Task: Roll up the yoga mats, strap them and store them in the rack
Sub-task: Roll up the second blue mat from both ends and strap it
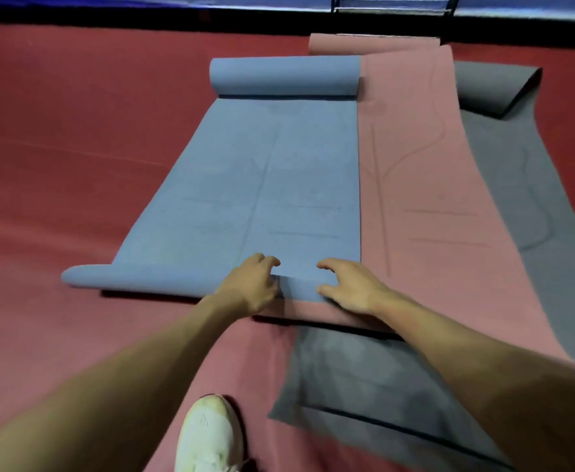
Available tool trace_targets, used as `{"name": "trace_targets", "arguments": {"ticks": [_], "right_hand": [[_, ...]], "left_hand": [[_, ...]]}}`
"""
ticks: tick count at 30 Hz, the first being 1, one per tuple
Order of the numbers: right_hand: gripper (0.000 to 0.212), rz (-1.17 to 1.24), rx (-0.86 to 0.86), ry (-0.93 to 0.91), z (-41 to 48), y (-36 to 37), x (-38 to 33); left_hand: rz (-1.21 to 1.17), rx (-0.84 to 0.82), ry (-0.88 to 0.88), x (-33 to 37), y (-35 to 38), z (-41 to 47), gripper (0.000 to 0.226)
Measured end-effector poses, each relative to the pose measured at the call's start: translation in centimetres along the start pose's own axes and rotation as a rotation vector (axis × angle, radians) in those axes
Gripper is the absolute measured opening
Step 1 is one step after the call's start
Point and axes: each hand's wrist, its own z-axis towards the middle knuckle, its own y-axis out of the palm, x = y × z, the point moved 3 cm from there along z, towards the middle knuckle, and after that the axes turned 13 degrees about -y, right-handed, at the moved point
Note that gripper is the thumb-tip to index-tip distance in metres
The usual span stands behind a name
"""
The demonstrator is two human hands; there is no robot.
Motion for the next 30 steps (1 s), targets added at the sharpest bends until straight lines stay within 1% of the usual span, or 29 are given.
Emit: {"name": "trace_targets", "arguments": {"ticks": [2,3,6,8,11,13,16,20,23,26,30], "right_hand": [[0.053,0.027,0.021,0.006,1.3,1.4,0.2],[0.05,0.027,0.035,0.013,1.8,1.9,0.4],[0.027,-0.019,0.056,0.013,2.1,2.6,0.6],[0.017,-0.071,0.054,-0.009,1.4,2.4,0.0],[0.009,-0.173,0.073,-0.069,-0.6,1.2,-1.1],[0.011,-0.237,0.097,-0.098,-2.3,0.2,-1.6],[0.016,-0.327,0.126,-0.07,-4.9,-2.1,-1.6],[0.022,-0.45,0.154,-0.003,-9.8,-6.3,-0.6],[0.019,-0.554,0.14,0.08,-14.4,-8.8,0.7],[0.012,-0.645,0.089,0.159,-18.5,-9.7,2.4],[0.021,-0.671,-0.04,0.28,-22.2,-6.9,5.4]], "left_hand": [[0.054,0.01,-0.025,-1.6,0.6,1.0,0.045],[0.071,0.002,-0.037,-2.2,0.8,1.2,0.043],[0.072,-0.003,-0.045,-3.2,0.9,1.2,0.041],[0.074,0.036,-0.013,-3.2,0.7,0.5,0.04],[0.096,0.114,0.08,-2.3,-0.4,-0.9,0.042],[0.106,0.181,0.146,-1.2,-1.4,-2.0,0.045],[0.164,0.281,0.209,0.9,-3.0,-3.9,0.047],[0.265,0.358,0.176,3.0,-4.1,-6.4,0.041],[0.298,0.302,0.116,3.9,-3.9,-8.2,0.04],[0.286,0.164,0.083,4.2,-2.2,-9.6,0.045],[0.269,0.031,0.13,5.0,1.2,-10.7,0.047]]}}
